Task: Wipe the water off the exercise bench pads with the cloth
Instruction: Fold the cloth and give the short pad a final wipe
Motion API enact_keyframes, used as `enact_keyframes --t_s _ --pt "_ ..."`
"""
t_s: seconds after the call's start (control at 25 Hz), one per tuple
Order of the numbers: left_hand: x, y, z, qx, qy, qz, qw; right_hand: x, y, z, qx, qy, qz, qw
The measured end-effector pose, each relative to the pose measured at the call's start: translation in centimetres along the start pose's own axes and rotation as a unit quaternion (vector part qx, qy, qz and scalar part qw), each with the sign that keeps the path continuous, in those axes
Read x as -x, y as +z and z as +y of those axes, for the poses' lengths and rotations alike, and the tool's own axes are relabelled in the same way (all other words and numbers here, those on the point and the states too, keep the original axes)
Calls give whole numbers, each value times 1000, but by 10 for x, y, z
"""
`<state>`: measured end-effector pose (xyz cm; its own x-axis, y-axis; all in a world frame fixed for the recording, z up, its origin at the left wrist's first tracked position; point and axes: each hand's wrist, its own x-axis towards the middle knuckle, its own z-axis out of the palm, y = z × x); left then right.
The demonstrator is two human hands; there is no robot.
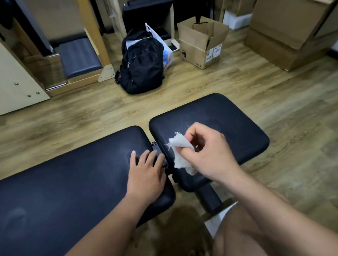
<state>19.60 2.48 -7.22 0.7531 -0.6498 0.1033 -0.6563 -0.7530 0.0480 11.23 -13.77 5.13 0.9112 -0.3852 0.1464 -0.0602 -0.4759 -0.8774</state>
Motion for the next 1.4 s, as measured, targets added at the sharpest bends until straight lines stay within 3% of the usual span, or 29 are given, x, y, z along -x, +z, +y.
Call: enact_keyframes --t_s 0.12,0.24,0.4,0.44,0.64,0.72,0.84,0.92,1.0,1.16,1.28,1.4 --pt "11 -27 3 144 -29 16 989 -1 -7 -20 -12 12 -40 999" --pt "46 -66 4 329 -37 50 942 7 -9 -41 -113 42 -61 991" --pt "87 -128 10 560 -70 51 824 26 3 -71 -123 26 -136 983" --pt "93 -139 11 577 -69 46 813 30 6 -77 -116 22 -151 981" --pt "130 -168 -3 549 -109 136 818 56 12 -92 -62 -22 -215 974" --pt "147 -173 -17 539 -125 137 822 71 11 -92 -16 -30 -258 965" --pt "164 -178 -35 487 -122 98 859 72 13 -97 127 -46 -315 939" --pt "157 -188 -50 435 -118 119 884 52 17 -114 167 -92 -281 941" --pt "135 -207 -71 399 -116 163 895 24 22 -140 133 -123 -240 954" --pt "84 -252 -105 372 -133 230 889 -17 29 -190 -29 -23 -239 970" --pt "65 -271 -114 343 -139 272 888 -28 32 -203 -58 -36 -224 972" --pt "64 -269 -116 369 -117 265 883 -29 32 -192 -79 -39 -219 972"
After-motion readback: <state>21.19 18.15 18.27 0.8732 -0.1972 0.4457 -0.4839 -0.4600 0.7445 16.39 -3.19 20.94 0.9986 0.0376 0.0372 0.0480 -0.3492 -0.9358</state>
